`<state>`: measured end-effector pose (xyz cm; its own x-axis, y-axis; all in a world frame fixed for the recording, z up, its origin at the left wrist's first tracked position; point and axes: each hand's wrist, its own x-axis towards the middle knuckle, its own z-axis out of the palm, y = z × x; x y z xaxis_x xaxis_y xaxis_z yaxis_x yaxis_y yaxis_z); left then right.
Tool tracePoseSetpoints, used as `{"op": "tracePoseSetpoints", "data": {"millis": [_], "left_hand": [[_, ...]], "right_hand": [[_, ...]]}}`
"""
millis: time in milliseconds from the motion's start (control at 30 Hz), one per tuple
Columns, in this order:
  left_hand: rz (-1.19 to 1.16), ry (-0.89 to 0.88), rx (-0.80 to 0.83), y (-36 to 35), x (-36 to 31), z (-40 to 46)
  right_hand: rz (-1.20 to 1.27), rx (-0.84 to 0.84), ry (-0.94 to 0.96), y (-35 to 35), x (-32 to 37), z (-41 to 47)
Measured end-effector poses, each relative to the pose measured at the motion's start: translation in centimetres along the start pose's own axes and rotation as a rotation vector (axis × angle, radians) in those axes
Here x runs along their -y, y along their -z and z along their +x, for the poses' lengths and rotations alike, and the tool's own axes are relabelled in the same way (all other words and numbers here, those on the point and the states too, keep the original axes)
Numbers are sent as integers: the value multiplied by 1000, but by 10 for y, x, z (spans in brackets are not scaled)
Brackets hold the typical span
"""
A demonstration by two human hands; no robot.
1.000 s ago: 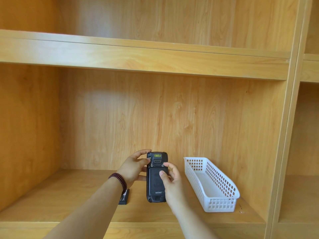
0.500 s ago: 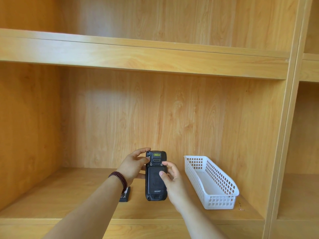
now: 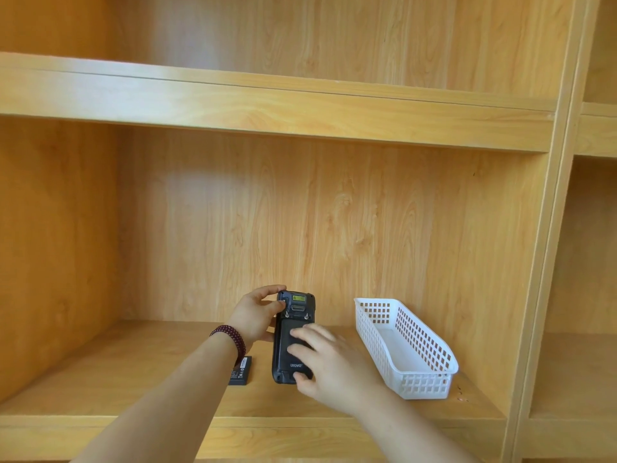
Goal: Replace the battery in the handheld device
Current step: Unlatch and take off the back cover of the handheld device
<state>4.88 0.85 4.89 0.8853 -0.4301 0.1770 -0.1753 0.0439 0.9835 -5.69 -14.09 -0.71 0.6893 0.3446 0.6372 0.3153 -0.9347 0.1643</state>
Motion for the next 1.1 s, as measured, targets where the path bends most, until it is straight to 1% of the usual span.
{"op": "tracePoseSetpoints", "data": {"millis": [67, 133, 300, 400, 500, 667, 900, 1100], "left_hand": [[9, -1, 0, -1, 0, 0], [16, -4, 4, -2, 2, 0], [-9, -33, 10, -7, 3, 0], [-18, -47, 15, -9, 2, 1], [-11, -64, -4, -12, 3, 2], [-23, -80, -20, -13, 3, 3], [-28, -73, -6, -15, 6, 0], [-37, -66, 5, -15, 6, -2]], "right_hand": [[-41, 9, 16, 0, 1, 1], [-19, 3, -39, 2, 5, 2], [139, -16, -412, 7, 13, 15], [205, -18, -568, 4, 14, 23], [272, -15, -678, 0, 16, 29], [256, -25, -698, -3, 18, 32], [325, -18, -759, -6, 17, 35], [318, -1, -763, -5, 14, 36]]}}
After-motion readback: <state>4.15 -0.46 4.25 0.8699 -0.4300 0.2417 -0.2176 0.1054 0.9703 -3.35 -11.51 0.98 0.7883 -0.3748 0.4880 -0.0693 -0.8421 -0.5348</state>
